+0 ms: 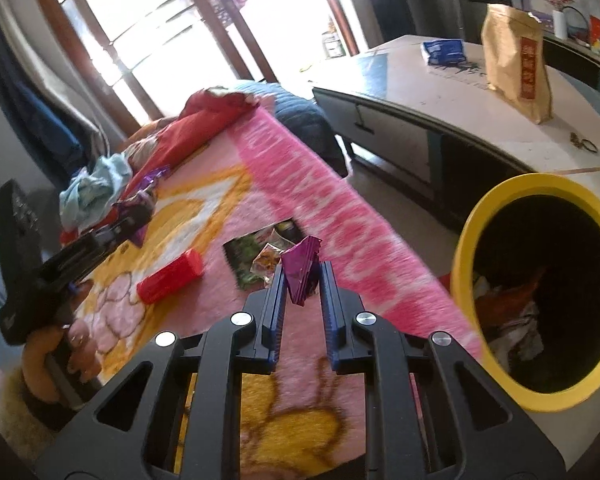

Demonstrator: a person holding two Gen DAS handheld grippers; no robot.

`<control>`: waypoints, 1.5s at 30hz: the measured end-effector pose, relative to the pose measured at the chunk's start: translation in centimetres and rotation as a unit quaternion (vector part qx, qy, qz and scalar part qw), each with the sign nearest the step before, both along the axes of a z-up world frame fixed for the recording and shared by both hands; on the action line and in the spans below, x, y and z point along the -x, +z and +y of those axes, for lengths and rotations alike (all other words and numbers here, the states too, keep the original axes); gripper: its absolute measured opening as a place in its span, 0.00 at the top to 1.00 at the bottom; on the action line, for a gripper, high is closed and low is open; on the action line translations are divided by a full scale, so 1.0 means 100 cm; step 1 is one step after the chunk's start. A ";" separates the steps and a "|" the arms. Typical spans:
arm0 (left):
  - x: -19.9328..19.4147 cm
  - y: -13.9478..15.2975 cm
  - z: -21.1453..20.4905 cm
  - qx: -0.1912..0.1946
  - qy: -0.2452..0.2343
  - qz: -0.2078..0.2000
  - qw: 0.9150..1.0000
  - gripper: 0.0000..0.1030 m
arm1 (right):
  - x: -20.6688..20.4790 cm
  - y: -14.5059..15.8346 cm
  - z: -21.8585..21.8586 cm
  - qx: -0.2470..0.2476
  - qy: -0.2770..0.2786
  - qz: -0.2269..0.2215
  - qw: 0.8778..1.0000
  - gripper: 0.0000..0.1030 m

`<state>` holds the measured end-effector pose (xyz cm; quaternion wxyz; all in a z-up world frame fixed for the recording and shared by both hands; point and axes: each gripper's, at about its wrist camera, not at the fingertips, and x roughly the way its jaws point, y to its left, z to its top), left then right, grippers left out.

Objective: Collect trash
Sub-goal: 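Carry the purple wrapper and small wrapper over the yellow bin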

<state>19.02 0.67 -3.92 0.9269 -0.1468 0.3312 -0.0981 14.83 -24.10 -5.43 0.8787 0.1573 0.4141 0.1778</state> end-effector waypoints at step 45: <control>0.018 -0.001 -0.182 -0.038 -0.231 -0.018 0.972 0.88 | 0.017 -0.007 -0.182 0.025 -0.234 0.009 0.972 0.88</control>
